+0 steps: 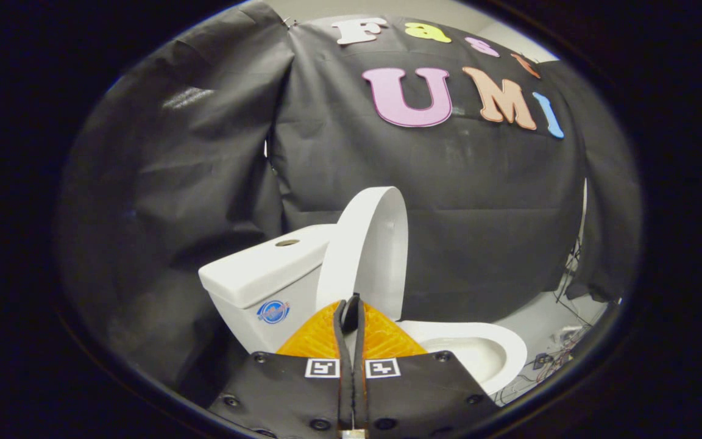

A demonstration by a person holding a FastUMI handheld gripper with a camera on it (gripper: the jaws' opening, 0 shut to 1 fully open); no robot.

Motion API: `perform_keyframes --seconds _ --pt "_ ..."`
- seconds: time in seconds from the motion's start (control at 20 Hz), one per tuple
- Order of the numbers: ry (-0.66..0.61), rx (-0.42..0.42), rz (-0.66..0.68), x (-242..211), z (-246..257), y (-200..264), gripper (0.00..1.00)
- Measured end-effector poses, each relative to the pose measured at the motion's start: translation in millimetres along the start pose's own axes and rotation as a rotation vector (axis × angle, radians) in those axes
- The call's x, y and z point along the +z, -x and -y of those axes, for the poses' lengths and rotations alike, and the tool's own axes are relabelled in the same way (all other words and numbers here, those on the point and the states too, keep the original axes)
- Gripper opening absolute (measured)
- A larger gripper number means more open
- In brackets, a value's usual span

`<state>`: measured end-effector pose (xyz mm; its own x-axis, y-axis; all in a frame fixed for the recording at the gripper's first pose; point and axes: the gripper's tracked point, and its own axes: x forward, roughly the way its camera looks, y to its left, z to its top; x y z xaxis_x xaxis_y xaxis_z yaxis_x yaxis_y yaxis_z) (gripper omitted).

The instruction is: Open the toilet lid.

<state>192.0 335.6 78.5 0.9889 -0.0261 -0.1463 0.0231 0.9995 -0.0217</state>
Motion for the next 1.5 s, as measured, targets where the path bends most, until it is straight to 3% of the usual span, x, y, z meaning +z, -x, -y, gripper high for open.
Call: perform_keyframes --seconds 0.4,0.9,1.2,1.3,1.45,1.5 --pt "0.085 -0.032 0.032 2 -26 -10 0.01" --pt "0.148 0.01 0.016 1 -50 -19 0.04" --pt "0.097 0.161 -0.032 -14 -73 -14 0.22" --pt "0.086 0.207 -0.057 -21 -77 -11 0.52" --pt "0.091 0.163 -0.041 -17 -46 4 0.96" --pt "0.088 0.158 -0.024 -11 -36 9 0.97"
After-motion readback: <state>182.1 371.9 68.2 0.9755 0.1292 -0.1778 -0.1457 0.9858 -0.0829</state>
